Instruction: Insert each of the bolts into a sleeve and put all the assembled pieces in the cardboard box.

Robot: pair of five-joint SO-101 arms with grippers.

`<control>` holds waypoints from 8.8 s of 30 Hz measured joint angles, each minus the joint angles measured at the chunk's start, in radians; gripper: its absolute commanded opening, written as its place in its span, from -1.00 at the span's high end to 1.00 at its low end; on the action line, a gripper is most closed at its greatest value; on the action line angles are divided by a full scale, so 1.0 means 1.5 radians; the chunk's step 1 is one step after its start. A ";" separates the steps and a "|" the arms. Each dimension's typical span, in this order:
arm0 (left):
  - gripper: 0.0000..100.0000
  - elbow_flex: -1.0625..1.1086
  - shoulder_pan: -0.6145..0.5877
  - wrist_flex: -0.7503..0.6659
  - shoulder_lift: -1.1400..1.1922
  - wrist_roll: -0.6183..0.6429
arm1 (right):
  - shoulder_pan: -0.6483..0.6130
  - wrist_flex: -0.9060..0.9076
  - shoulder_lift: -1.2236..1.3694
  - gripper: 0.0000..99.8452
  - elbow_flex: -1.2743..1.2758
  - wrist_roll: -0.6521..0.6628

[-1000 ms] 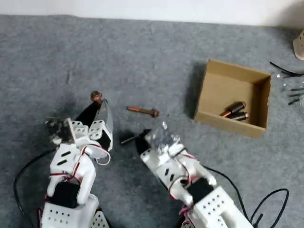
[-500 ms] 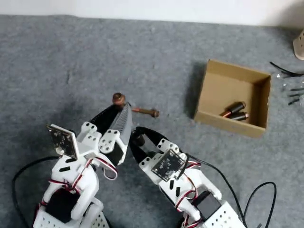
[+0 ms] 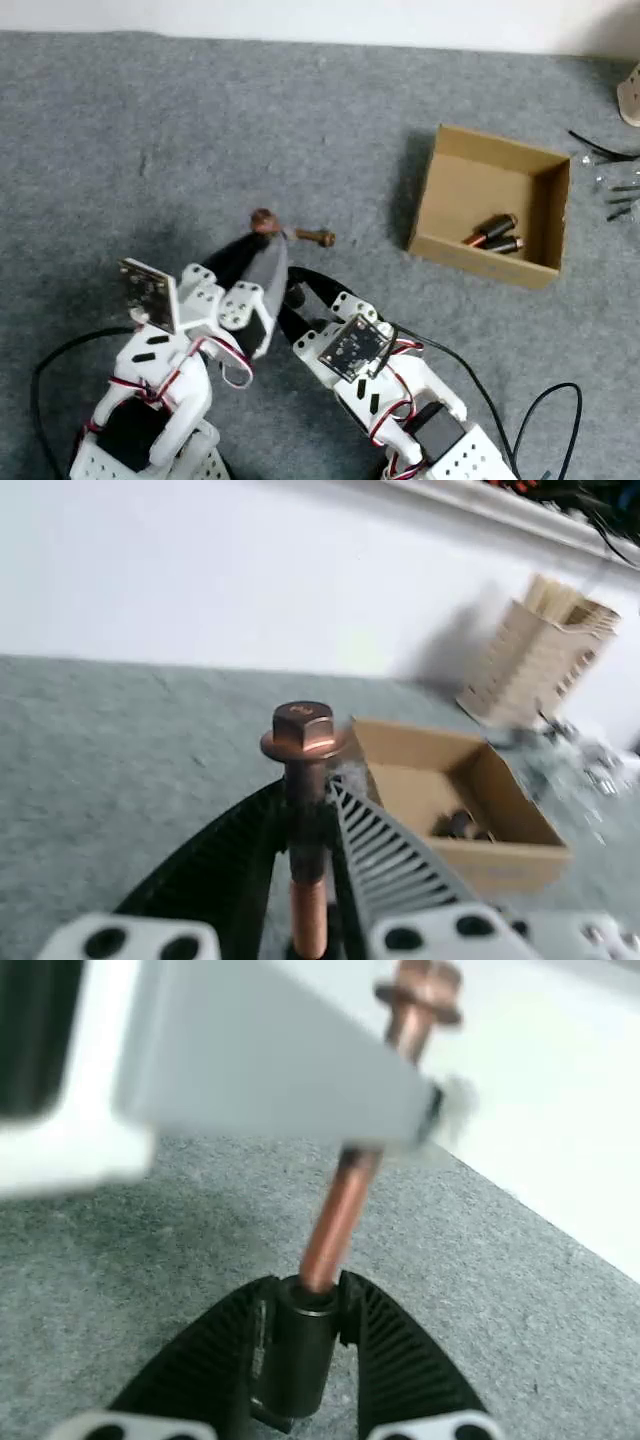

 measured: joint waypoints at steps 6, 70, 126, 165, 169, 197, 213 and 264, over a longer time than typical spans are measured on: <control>0.99 0.025 0.015 0.000 0.000 -0.045 | 0.001 0.001 0.000 0.99 0.000 0.000; 0.36 -0.051 -0.217 0.135 -0.008 0.009 | 0.034 -0.030 0.001 0.99 0.000 0.003; 0.98 0.218 -0.297 -0.143 0.000 -0.190 | 0.421 -0.128 0.413 0.99 -0.199 -0.091; 0.98 0.218 -0.297 -0.143 0.000 -0.190 | 0.574 -0.113 1.122 0.53 -0.668 -0.474; 0.98 0.218 -0.297 -0.143 0.000 -0.190 | 0.498 -0.050 0.961 0.53 -0.588 -0.470; 0.98 0.218 -0.376 -0.143 0.000 -0.190 | -0.016 0.124 0.959 0.82 -0.533 0.056; 0.98 0.218 -0.389 -0.143 0.000 -0.188 | -0.017 0.205 1.263 0.82 -0.809 0.174; 0.98 0.219 -0.419 -0.141 0.002 -0.190 | -0.063 0.312 1.297 0.82 -0.813 0.212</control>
